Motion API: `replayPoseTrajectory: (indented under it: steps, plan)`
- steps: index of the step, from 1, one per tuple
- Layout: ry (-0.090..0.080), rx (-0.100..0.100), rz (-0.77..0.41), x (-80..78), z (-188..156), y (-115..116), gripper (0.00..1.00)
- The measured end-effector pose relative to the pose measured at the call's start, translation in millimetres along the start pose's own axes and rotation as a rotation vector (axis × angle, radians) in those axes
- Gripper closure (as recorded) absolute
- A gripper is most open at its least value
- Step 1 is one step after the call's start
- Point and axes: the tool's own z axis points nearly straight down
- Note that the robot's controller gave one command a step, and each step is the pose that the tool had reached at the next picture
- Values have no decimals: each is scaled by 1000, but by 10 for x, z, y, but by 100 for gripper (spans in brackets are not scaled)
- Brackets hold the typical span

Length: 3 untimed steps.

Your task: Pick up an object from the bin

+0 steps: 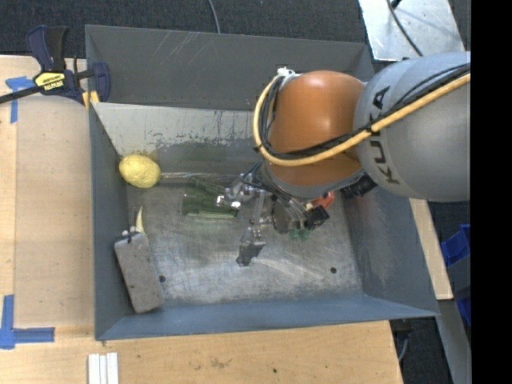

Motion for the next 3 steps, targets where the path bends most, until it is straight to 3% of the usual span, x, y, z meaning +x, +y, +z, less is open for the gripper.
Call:
replayPoseTrajectory:
  steps: [1,2,3]
  plan:
    - [-1,1,-90,-487,-275,-31,0]
    - [-22,-1,-83,-594,-107,35,0]
    - [-8,-2,113,-822,414,1,0]
